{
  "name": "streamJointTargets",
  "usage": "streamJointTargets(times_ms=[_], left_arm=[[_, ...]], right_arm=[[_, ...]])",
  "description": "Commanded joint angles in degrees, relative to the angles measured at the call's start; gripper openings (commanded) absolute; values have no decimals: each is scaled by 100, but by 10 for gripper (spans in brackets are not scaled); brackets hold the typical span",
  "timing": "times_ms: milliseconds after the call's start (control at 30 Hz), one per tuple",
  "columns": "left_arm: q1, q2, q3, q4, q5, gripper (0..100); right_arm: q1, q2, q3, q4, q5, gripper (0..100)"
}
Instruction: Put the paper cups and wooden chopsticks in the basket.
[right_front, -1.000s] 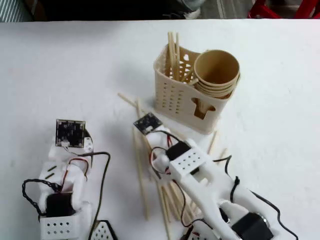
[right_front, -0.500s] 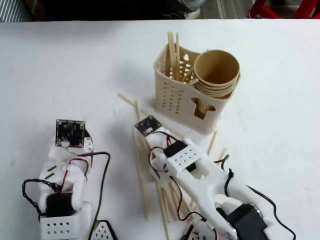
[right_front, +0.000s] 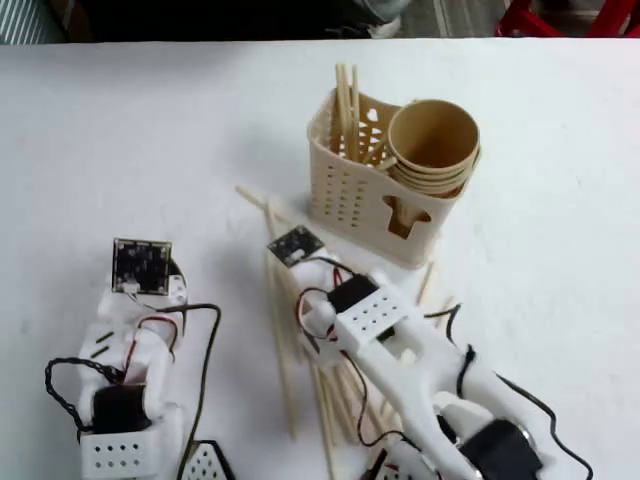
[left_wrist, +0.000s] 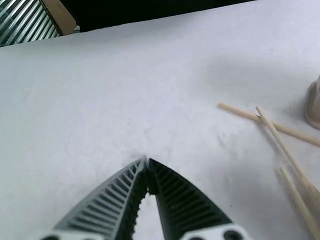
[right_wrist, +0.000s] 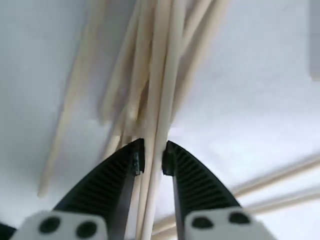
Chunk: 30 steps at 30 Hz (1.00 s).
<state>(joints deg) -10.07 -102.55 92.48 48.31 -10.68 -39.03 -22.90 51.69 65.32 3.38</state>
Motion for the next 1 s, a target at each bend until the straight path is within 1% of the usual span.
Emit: streamJointTargets(times_ms=[0, 200, 367, 600, 733, 967], left_arm=[[-48, -101, -44, -35, -44, 27], [-48, -101, -44, -35, -44, 27], [-48, -101, -53, -35, -44, 27], [-48, -101, -53, -35, -44, 27], [-48, -101, -53, -35, -44, 27], [-48, -101, -53, -35, -44, 27]], right_arm=[[-31, -822, -440, 523, -53, 18], [-22, -2097, -738, 1024, 185, 18], [127, -3011, -1284, 1059, 229, 17], [646, -3275, -2840, 945, 229, 17], [1103, -3275, -3262, 40, 237, 18], [1490, -3090, -3244, -2308, 237, 18]])
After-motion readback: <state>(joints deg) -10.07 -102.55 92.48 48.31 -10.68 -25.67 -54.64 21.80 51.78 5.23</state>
